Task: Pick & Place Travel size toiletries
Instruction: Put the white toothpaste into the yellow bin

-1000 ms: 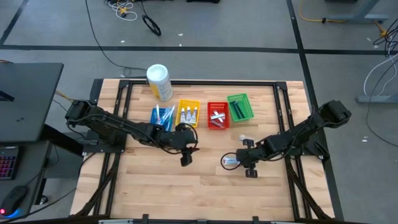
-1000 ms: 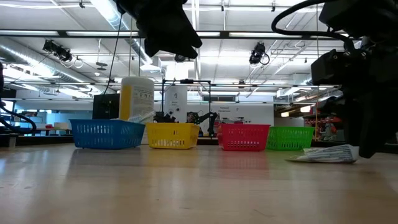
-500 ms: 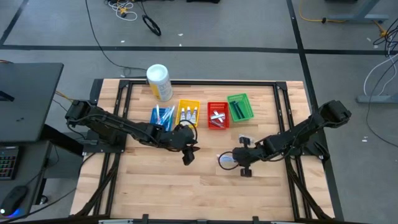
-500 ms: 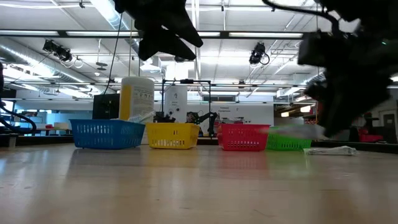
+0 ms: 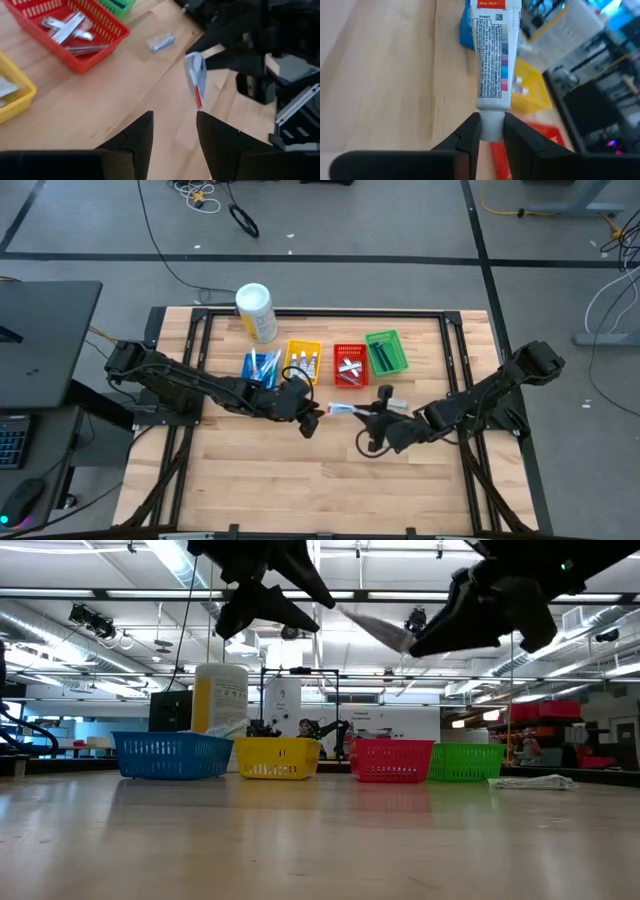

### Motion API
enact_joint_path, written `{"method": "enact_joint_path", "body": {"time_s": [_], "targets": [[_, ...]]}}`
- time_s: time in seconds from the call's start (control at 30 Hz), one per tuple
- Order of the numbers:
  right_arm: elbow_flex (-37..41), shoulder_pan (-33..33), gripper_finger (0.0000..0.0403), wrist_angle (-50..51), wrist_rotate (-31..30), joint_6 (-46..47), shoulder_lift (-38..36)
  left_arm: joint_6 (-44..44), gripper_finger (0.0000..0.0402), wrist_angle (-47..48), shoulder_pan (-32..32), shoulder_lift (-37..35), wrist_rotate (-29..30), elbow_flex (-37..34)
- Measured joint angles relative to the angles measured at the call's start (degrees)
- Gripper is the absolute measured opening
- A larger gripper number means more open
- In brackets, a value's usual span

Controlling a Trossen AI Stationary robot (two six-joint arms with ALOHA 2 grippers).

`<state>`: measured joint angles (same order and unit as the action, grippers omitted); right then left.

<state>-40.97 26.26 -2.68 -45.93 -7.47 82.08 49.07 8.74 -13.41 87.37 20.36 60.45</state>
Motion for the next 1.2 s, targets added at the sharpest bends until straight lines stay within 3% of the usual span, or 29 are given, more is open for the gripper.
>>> {"method": "enact_joint_path", "body": {"time_s": [0.27,1.2], "targets": [[0.04,-0.67,0.0078,-4.15,-0.35,-5.98,-0.02,-1.02,0.0158,-3.82,0.00,-0.13,0.00,-0.01],[-0.07,-0.76,0.0078,-7.09,-0.17,-7.02,-0.07,-5.33,0.0158,-8.30,1.87,-0.02,-0.67,-0.02]]}}
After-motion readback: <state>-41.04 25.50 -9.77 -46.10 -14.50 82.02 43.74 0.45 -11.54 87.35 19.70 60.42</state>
